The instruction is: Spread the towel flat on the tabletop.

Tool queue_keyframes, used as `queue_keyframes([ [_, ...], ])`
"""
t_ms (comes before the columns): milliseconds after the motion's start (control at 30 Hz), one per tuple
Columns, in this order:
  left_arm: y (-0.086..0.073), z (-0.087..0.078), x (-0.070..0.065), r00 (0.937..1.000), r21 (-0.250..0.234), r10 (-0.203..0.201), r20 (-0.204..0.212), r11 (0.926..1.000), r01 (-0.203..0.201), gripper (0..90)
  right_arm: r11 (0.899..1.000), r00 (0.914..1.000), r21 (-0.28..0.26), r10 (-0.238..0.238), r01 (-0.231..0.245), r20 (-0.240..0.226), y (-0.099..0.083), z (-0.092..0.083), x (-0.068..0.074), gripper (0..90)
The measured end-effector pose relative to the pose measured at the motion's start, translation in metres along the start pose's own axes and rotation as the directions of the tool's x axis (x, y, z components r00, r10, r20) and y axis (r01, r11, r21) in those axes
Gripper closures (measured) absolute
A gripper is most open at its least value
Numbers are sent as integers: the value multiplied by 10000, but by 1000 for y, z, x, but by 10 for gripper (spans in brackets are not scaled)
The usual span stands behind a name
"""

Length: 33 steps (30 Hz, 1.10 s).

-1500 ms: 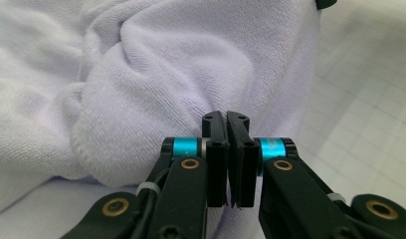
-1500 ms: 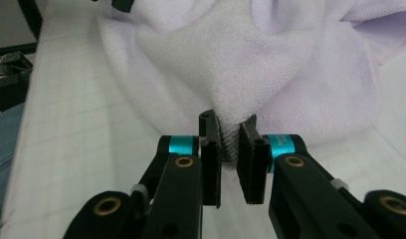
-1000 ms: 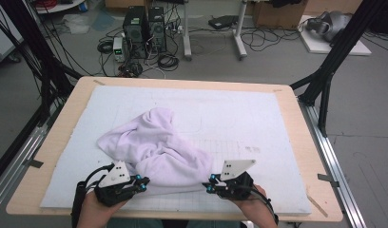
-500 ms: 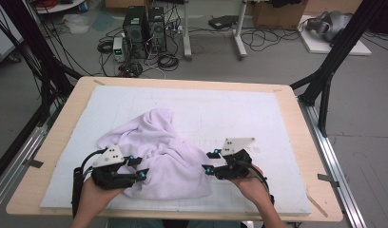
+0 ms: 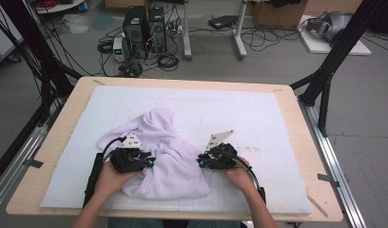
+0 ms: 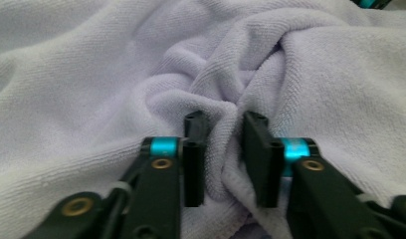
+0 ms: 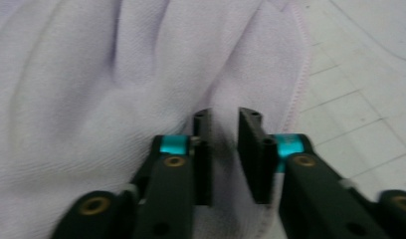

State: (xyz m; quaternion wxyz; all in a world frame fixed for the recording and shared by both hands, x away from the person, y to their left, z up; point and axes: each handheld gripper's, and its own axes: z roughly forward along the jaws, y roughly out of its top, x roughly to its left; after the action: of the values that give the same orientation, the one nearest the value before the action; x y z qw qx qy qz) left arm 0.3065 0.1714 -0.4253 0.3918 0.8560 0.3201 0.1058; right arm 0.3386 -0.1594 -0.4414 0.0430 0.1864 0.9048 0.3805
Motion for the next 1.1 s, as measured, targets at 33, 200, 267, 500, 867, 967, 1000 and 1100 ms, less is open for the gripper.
queue_keyframes([
  [33,0,-1,0,10000,-76,-4,-20,10000,4,764,9999,9999,8,-104,104,0,0,-1,1,869],
  [200,2,-9,-6,9999,-440,131,-77,9989,-134,812,9996,9995,-77,-266,267,171,-4,-23,11,884],
  [267,3,-10,-8,9998,-594,193,0,9980,-193,813,9992,9986,-136,-375,381,378,-8,-39,17,884],
  [500,9,-15,-23,9984,-907,459,342,9950,-427,819,9997,9975,-220,-120,136,698,-38,-79,38,884],
  [867,1,-48,-20,9976,-1245,137,674,9922,-52,668,9962,9992,-832,-210,238,350,-39,-107,60,740],
  [967,2,-48,-13,9985,-1382,-269,476,9899,332,538,9926,9981,-1176,-232,299,579,-23,-101,49,656],
  [1000,2,-47,-10,9983,-1370,-408,406,9895,460,509,9922,9973,-1185,-303,381,663,-17,-96,43,632],
  [1100,1,-41,-2,9977,-1107,-655,165,9916,669,449,9940,9961,-1031,-273,360,844,-1,-71,23,588],
])
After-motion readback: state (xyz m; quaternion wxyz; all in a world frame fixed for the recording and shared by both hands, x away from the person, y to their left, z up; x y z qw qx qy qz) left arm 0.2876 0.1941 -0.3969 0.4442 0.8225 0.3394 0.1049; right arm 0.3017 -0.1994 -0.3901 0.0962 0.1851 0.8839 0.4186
